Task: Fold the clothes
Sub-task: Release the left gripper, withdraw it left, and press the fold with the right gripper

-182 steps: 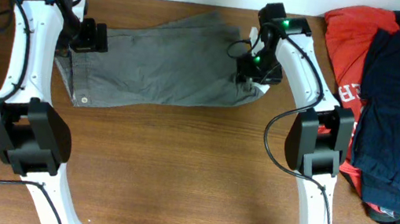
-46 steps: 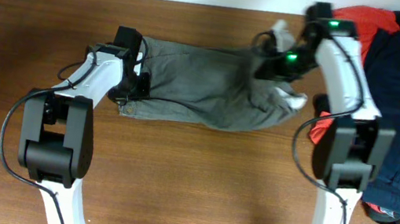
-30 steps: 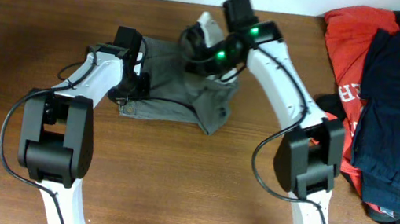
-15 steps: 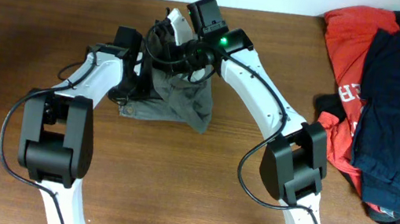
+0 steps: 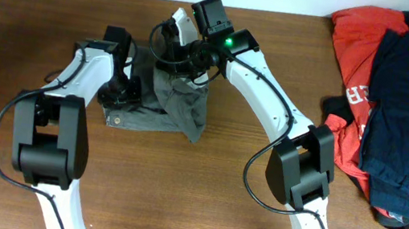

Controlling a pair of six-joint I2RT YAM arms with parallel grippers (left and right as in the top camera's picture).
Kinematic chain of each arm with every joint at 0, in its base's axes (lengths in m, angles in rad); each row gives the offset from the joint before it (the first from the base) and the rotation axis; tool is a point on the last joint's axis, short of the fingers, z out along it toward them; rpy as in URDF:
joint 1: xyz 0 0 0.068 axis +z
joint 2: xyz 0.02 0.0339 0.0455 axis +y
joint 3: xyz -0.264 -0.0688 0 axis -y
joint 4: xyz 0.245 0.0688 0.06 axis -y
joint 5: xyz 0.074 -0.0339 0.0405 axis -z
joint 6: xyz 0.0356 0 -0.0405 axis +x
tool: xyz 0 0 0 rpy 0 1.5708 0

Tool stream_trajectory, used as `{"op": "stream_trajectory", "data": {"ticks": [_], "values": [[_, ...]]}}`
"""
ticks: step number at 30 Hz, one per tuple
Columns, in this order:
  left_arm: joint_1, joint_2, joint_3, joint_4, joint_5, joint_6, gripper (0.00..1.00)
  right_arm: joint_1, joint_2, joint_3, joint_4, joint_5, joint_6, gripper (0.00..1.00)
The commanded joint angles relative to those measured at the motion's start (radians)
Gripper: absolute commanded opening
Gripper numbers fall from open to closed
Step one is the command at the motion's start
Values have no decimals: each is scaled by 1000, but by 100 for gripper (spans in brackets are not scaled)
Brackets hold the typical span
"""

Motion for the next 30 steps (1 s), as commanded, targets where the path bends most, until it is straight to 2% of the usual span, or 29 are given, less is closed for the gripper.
{"op": "stream_trajectory", "data": {"ticks": [1,6,17,18,19,21,23,26,30], "values": [[10,-93,10,-3,-27,-4,54,7,-47,29,4,-6,2,4],[19,-168,14,6,-32,-4,58,7,-47,29,4,-11,9,4],[211,-383,32,19,32,-4,59,46,-47,29,60,-32,10,5],[222,-390,32,21,32,-4,59,59,-47,29,68,-32,13,9],[233,-396,32,25,32,-4,59,78,-47,29,77,-34,16,20],[256,-397,32,36,32,-4,59,126,-47,29,86,-37,-7,50],[263,-397,32,42,32,-4,59,150,-47,29,85,-40,-52,68],[265,-397,32,48,32,-4,60,158,-47,34,74,-83,-91,74],[265,-397,32,47,31,-3,60,119,-47,80,2,-89,-101,75]]}}
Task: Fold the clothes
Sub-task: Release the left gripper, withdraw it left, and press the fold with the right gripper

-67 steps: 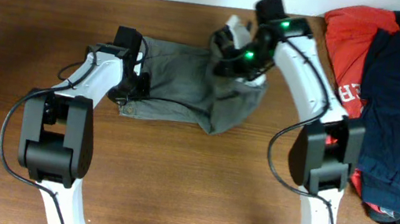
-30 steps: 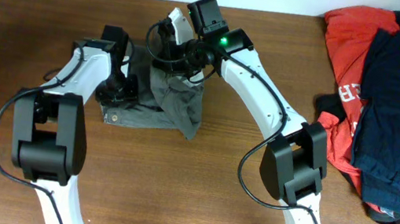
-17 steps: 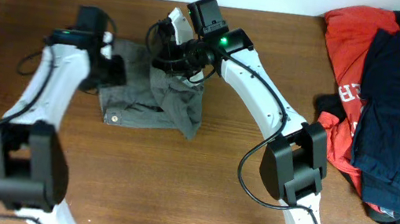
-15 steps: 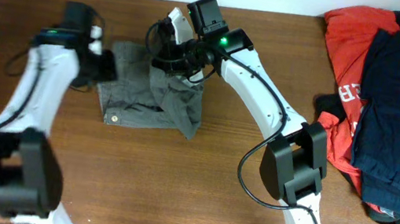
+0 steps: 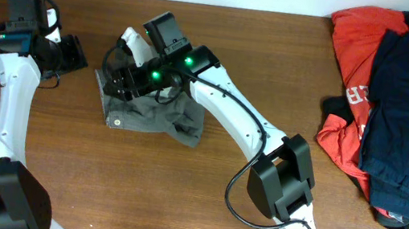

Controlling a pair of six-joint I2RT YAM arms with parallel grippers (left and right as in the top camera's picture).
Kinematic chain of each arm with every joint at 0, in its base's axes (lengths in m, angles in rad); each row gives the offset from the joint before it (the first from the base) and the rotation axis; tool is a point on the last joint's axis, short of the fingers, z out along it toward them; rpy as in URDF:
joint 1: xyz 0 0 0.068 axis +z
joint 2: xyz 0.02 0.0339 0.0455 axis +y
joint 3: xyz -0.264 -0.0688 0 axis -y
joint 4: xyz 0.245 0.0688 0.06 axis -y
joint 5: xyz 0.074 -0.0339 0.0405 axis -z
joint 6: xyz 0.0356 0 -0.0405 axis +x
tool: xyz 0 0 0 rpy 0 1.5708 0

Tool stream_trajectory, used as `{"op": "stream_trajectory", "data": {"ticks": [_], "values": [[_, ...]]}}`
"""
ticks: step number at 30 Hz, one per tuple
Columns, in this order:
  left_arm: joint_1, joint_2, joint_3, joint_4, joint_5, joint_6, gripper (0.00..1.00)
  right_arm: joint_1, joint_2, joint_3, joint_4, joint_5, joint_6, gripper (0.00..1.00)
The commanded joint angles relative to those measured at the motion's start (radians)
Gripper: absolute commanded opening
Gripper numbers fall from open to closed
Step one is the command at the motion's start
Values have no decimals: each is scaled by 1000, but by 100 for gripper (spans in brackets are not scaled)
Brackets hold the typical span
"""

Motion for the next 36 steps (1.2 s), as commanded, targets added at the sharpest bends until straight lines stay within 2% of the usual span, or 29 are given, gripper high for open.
{"op": "stream_trajectory", "data": {"ticks": [1,5,9,13,20,24,28,31,34,35,36], "values": [[6,-10,18,5,14,-3,60,-78,-47,111,-96,-41,-77,75],[6,-10,18,9,14,-3,60,-125,-47,253,-275,-51,-195,77],[6,-10,18,9,14,-3,60,-186,-47,418,-499,130,-219,90],[6,-10,18,10,14,-3,60,-226,-37,401,-582,154,-220,92],[6,-10,18,9,14,2,59,-189,8,282,-573,153,-279,92],[6,-10,18,10,14,1,60,-155,18,210,-559,127,-426,91],[6,-10,18,9,14,1,60,-117,18,131,-499,168,-455,90],[6,-10,18,7,14,1,60,-100,18,63,-415,203,-446,84],[6,-10,18,2,14,1,60,-97,18,18,-340,214,-423,70],[6,-10,18,2,14,1,60,-97,18,13,-322,212,-420,61],[6,-10,18,2,14,1,60,-97,18,13,-311,213,-420,41]]}}
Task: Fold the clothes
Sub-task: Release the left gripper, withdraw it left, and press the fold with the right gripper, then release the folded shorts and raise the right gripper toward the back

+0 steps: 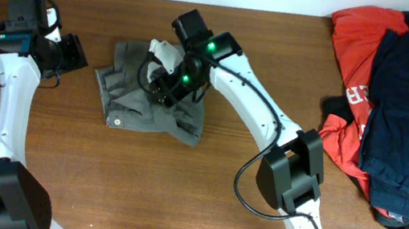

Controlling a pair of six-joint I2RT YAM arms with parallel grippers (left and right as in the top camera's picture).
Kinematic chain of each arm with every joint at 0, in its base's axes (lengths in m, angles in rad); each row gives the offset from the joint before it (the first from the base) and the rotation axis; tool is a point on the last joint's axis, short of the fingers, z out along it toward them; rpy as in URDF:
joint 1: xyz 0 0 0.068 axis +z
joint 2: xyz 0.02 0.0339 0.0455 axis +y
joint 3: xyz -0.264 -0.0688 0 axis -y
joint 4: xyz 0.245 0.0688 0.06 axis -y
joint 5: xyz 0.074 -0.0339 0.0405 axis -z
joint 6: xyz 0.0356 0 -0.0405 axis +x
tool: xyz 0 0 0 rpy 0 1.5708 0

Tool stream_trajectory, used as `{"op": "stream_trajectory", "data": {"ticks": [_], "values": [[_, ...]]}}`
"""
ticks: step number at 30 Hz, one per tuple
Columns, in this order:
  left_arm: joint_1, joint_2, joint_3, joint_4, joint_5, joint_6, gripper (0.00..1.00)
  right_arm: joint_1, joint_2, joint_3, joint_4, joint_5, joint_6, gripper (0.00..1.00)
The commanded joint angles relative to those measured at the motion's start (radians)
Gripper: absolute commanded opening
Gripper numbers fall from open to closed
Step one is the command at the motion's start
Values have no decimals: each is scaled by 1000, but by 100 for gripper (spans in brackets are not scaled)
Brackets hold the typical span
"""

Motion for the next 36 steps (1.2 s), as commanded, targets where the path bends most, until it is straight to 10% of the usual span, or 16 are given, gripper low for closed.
{"op": "stream_trajectory", "data": {"ticks": [1,4,16,18,21,36], "values": [[6,-10,18,-3,10,1,60,-3,5,-14,35,25,2,28],[6,-10,18,-3,10,1,59,10,4,2,33,24,2,4],[6,-10,18,-3,3,1,59,245,5,-10,72,30,2,4],[6,-10,18,-6,3,1,59,278,5,-13,70,66,2,39],[6,-10,18,-7,3,1,59,288,5,-13,66,78,2,49],[3,2,16,-15,4,2,59,66,-75,135,-66,78,189,57]]}}
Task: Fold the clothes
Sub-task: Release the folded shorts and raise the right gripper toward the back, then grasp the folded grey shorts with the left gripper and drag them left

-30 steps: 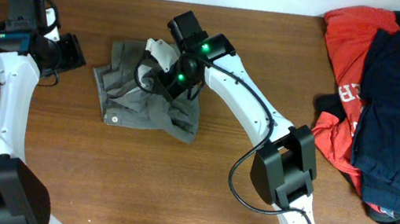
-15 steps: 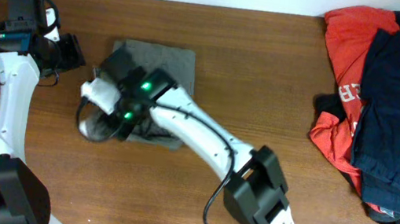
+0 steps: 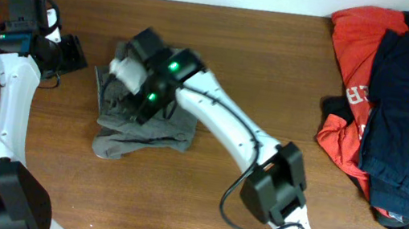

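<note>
A grey garment [image 3: 155, 130] lies bunched on the wooden table, left of centre, with a lobe of cloth reaching toward the front left. My right gripper [image 3: 131, 104] is pressed down onto the garment's left part. It looks shut on a fold of the cloth, though its fingertips are blurred and partly hidden under the wrist. My left gripper [image 3: 75, 53] hangs open at the far left of the table, apart from the garment and holding nothing.
A pile of clothes sits at the right end of the table [image 3: 255, 211], a red garment [image 3: 355, 56] under a navy garment. The back edge of the table runs close behind both arms.
My right gripper has moved from the garment's middle to its left side. The cloth has shifted with it, drawn in at the right and spread toward the front left. The left arm is unchanged.
Both grippers were first on the grey garment. Then the left arm stood away at the far left, open, with the right gripper over the garment's left edge. Later the right gripper was at the garment's middle, and now it is at the left with the cloth reshaped.
</note>
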Controlling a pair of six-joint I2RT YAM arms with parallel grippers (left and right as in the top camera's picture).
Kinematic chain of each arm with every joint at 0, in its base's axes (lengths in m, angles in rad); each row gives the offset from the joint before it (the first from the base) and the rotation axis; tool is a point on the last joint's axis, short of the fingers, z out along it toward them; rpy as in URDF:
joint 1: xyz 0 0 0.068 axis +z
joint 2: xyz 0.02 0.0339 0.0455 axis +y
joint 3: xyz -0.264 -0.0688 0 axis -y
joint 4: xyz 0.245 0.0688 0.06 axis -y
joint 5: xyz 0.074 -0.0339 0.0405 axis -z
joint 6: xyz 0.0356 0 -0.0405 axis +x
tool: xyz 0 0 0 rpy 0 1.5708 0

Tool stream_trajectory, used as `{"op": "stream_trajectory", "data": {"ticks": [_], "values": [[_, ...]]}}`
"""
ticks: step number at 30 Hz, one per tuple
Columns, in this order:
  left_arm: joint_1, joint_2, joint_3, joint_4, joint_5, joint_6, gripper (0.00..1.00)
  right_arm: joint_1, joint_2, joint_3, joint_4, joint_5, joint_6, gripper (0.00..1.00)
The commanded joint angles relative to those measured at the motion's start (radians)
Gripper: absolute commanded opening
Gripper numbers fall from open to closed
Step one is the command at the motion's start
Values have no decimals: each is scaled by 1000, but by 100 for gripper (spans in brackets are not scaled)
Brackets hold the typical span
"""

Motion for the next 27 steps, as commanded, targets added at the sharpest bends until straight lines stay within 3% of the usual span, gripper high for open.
{"op": "stream_trajectory", "data": {"ticks": [1,3,7,16,27], "values": [[3,8,15,-13,5,2,58,-88,-65,40,-17,12,121,57],[2,22,14,-32,37,44,53,-144,-53,38,-40,12,137,57],[-10,59,6,-76,110,128,53,-235,-51,38,-57,2,153,64],[-28,233,2,-89,215,260,76,-409,-51,38,-109,-79,127,68],[-28,393,2,-33,270,298,79,-433,-51,38,-146,-74,87,69]]}}
